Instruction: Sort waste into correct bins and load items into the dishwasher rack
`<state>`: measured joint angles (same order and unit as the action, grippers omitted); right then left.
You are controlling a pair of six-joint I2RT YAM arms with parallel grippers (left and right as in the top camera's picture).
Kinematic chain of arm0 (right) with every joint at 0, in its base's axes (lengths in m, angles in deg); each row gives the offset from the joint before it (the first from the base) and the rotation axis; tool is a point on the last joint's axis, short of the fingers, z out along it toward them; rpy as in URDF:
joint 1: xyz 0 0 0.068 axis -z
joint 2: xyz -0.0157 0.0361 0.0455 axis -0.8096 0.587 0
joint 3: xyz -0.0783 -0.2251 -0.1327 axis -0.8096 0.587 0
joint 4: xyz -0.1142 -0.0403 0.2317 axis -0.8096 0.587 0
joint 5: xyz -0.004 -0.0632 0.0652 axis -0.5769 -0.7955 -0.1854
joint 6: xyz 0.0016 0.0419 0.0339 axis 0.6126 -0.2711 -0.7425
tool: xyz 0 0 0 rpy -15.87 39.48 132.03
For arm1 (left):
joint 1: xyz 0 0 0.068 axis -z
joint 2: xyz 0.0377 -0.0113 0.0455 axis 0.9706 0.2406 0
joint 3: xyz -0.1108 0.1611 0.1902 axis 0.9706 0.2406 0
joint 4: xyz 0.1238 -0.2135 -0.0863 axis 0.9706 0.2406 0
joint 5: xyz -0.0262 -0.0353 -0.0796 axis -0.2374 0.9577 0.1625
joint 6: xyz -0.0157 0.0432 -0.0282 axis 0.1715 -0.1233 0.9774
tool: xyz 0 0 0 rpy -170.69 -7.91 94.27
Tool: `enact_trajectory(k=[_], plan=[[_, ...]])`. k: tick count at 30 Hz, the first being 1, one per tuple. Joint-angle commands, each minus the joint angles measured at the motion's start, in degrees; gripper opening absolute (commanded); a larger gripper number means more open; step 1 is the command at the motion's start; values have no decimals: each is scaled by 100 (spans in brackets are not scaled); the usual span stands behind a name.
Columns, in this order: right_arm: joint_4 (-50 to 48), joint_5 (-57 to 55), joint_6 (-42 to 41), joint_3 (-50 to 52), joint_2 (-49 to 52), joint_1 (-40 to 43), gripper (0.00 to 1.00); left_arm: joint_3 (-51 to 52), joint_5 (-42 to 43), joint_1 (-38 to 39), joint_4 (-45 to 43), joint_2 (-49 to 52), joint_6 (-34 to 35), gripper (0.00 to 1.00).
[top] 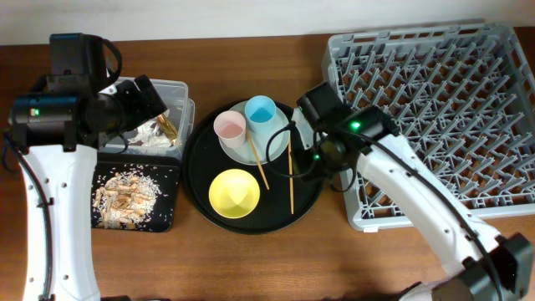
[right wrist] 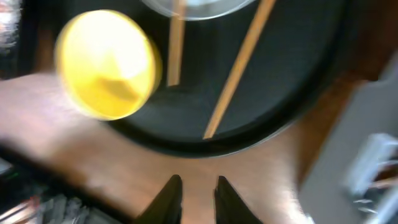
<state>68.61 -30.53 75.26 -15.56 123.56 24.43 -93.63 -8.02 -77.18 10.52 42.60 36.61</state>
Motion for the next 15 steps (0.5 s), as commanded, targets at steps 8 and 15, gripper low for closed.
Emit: enact_trajectory(k=[8, 15], plan=[[-28, -1836, -286, 404, 96, 1478, 36, -26, 24, -9, 7, -44, -94, 99], [-424, -1419, -284, 1427, 96, 1541, 34, -26, 24, -9, 4, -44, -94, 99]])
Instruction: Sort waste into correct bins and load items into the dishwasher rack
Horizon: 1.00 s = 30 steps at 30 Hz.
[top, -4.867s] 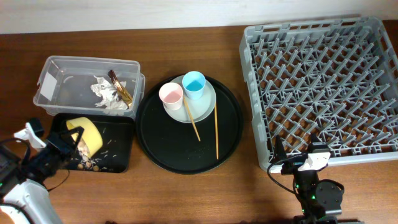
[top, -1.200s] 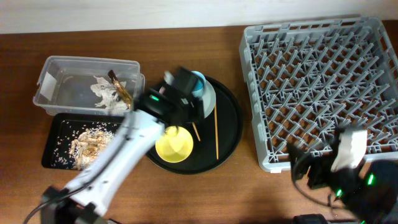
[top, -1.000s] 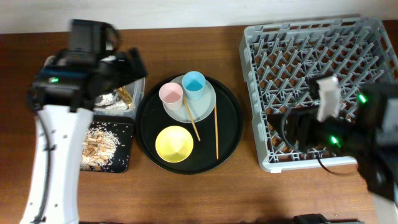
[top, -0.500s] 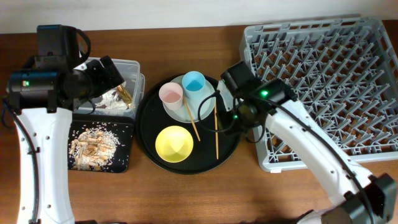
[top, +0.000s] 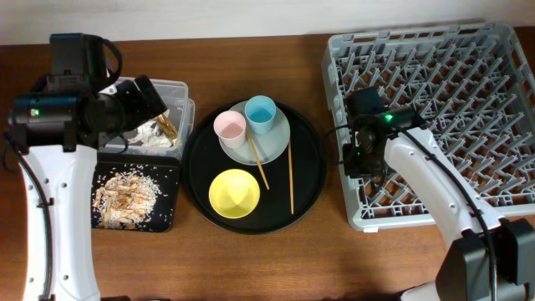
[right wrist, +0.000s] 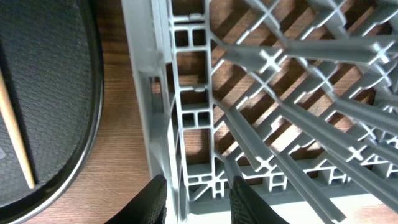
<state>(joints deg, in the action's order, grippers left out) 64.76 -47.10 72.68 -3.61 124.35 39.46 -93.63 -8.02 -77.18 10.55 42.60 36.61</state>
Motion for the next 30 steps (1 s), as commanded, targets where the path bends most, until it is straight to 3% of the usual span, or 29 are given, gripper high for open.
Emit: enact_trajectory(k=[1, 9, 15, 18, 20, 23, 30], plan=[[-39, 273, -26, 256, 17, 37, 35, -26, 24, -9, 2, -44, -94, 99], [168, 726, 125, -79, 15, 42, 35, -26, 24, -9, 2, -44, -94, 99], [144, 750, 101, 501, 20, 42, 37, -26, 24, -9, 4, -44, -94, 99], [129, 1204, 98, 557, 17, 37, 24, -26, 24, -9, 4, -44, -94, 99], [87, 1198, 101, 557, 17, 37, 21, -26, 24, -9, 2, -44, -94, 99], [142, 1200, 96, 557, 17, 37, 6, -26, 24, -9, 2, -44, -94, 99], [350, 1316, -654, 557, 17, -24, 4, -26, 24, -9, 2, -44, -94, 99]])
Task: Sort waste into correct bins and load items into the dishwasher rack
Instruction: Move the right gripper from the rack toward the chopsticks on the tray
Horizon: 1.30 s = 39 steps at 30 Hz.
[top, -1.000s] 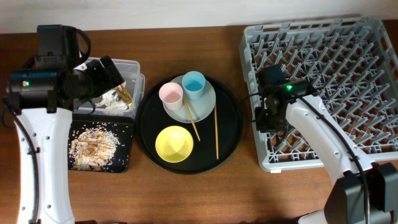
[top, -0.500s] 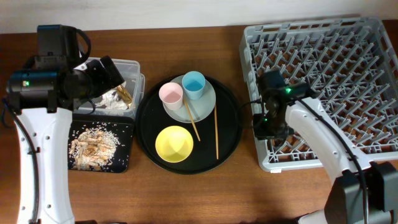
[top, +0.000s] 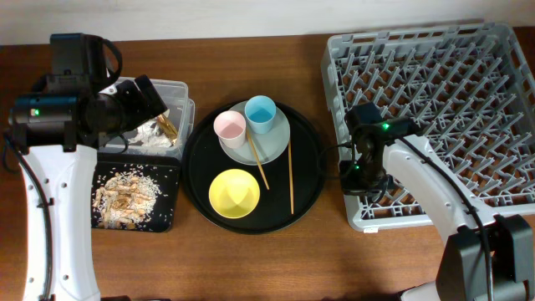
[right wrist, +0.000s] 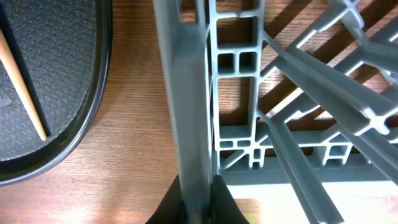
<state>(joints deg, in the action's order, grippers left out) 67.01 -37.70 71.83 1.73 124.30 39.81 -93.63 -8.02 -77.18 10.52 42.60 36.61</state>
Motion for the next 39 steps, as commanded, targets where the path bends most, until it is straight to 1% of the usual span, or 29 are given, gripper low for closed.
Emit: enact_trajectory(k=[1, 5, 10, 12, 14, 15, 23, 27, 32, 39], plan=[[122, 463, -568, 24, 22, -120, 4, -26, 24, -9, 7, -44, -94, 99], [146, 501, -868, 24, 22, -339, 4, -26, 24, -9, 7, -44, -94, 99], [494, 522, -1075, 24, 22, -339, 4, -26, 24, -9, 7, -44, -94, 99], [601, 555, -1370, 24, 22, -345, 4, -26, 24, -9, 7, -44, -94, 99], [616, 723, -1381, 24, 22, -372, 4, -26, 24, -9, 7, -44, -94, 99], [619, 876, -1384, 24, 22, -424, 4, -26, 24, -9, 7, -44, -94, 99], [686, 881, -1906, 24, 20, -1032, 4, -26, 24, -9, 7, -44, -94, 99], [730, 863, -1961, 24, 20, -1248, 4, -26, 24, -9, 7, -44, -94, 99], [1303, 278, -1934, 24, 22, -1250, 4, -26, 24, -9, 7, -44, -94, 99], [1189, 275, -1937, 24, 22, -1248, 4, -26, 24, -9, 7, -44, -94, 99]])
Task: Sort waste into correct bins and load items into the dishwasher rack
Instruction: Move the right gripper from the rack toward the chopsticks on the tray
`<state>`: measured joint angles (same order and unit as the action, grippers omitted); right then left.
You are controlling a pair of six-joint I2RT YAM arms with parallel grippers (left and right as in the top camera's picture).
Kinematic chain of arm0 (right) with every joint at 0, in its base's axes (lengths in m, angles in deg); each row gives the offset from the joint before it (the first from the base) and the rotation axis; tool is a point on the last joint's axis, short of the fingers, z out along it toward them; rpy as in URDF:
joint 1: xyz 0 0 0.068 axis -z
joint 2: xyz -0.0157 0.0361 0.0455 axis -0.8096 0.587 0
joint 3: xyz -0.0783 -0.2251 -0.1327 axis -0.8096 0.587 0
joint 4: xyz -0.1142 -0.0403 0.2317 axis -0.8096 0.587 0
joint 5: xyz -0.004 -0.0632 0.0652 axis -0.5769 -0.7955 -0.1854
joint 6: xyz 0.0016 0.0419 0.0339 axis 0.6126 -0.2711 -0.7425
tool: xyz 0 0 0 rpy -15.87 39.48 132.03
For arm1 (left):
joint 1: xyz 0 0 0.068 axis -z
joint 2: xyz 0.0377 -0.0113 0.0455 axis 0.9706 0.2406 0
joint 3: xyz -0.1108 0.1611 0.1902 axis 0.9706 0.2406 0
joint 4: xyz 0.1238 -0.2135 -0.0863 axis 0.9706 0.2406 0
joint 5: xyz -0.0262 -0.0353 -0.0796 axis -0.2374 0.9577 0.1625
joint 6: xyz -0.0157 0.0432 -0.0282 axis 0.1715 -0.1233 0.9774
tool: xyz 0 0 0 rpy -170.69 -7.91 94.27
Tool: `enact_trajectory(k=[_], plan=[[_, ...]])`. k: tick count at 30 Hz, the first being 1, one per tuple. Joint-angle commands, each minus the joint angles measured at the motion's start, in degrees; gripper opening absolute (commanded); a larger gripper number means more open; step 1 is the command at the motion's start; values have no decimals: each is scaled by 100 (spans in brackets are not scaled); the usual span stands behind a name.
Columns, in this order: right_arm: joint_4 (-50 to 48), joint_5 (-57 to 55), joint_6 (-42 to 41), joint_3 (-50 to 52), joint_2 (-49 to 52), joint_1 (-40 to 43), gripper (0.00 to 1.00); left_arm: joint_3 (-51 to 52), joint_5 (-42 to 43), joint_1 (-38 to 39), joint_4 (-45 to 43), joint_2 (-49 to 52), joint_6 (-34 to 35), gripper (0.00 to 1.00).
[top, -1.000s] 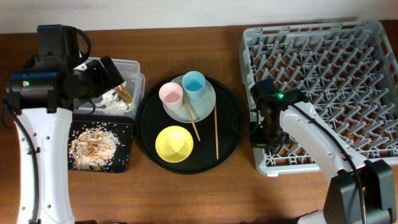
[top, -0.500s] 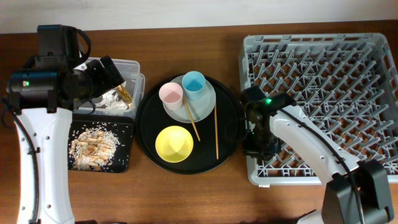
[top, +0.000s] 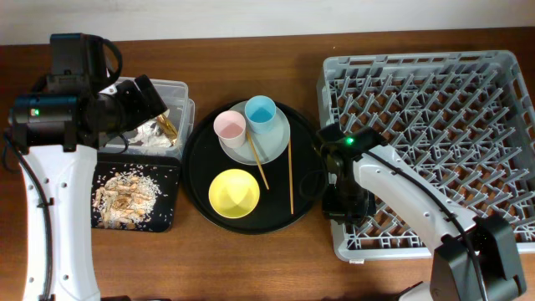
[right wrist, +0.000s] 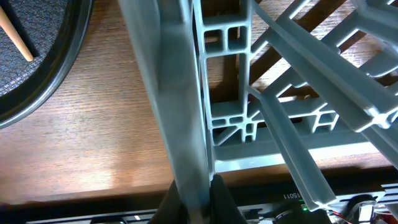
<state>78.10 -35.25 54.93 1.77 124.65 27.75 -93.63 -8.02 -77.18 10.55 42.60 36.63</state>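
Observation:
The grey dishwasher rack [top: 435,142] lies at the right, skewed, with its front-left corner near the table's front. My right gripper [top: 338,205] is shut on the rack's left wall [right wrist: 168,93], which its fingers pinch from both sides [right wrist: 194,199]. The round black tray [top: 311,180] holds a pink cup [top: 230,127], a blue cup [top: 260,111], a pale plate [top: 276,144], a yellow bowl [top: 234,192] and two chopsticks [top: 290,180]. My left gripper [top: 159,117] hangs over the clear bin; I cannot tell how its jaws stand.
A clear plastic bin [top: 177,90] with white waste stands at the far left. In front of it lies a black rectangular tray [top: 167,171] of food scraps. The rack's left wall stands close to the round tray's right rim.
The rack has shifted toward the table's front and a little left, with my right gripper still shut on its left wall. The left arm and the tray's items have not moved.
My right gripper first hung over the black tray near the yellow bowl, holding nothing. Then it stood open astride the rack's left wall. Then it was shut on that wall. Now the rack sits nearer the front and the tray.

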Motion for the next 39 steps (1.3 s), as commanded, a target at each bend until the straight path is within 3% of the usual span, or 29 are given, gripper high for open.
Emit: enact_trajectory(k=[1, 8, 13, 15, 21, 22, 23, 24, 25, 28, 31, 35, 39], plan=[[63, 31, -245, 20, -15, -42, 4, -26, 24, -9, 7, -44, -96, 99], [-7, 116, -48, 20, -13, -44, 5, -26, 24, -9, 4, -44, -96, 99], [184, 116, 103, 20, -13, -35, 27, -26, 24, -9, 4, -44, -96, 99], [216, 118, 131, -48, -13, -20, 27, -26, 24, -9, 4, -44, -96, 99], [525, 131, 841, -1947, -13, 109, 32, -26, 24, -9, 4, -44, -96, 99], [533, 140, 881, -2520, -13, 164, 43, -26, 24, -9, 4, -44, -96, 99], [442, 140, 881, -2898, -13, 164, 84, -26, 24, -9, 4, -44, -96, 99], [358, 140, 881, -3008, -15, 155, 93, -26, 24, -9, 4, -44, -96, 99], [192, 140, 881, -3047, -15, 118, 96, -26, 24, -9, 4, -44, -96, 99], [-35, 120, 1010, -2761, 46, -81, 94, -26, 24, -9, 4, -44, -96, 99], [-846, 140, 1005, -2020, 61, -348, 78, -26, 24, -9, 7, -44, -96, 99], [-2684, 140, 1003, -756, 63, -769, 54, -26, 24, -9, 4, -44, -96, 99], [-4223, 109, 986, 33, 105, -1167, 54, -26, 24, -9, 4, -44, -96, 99]])
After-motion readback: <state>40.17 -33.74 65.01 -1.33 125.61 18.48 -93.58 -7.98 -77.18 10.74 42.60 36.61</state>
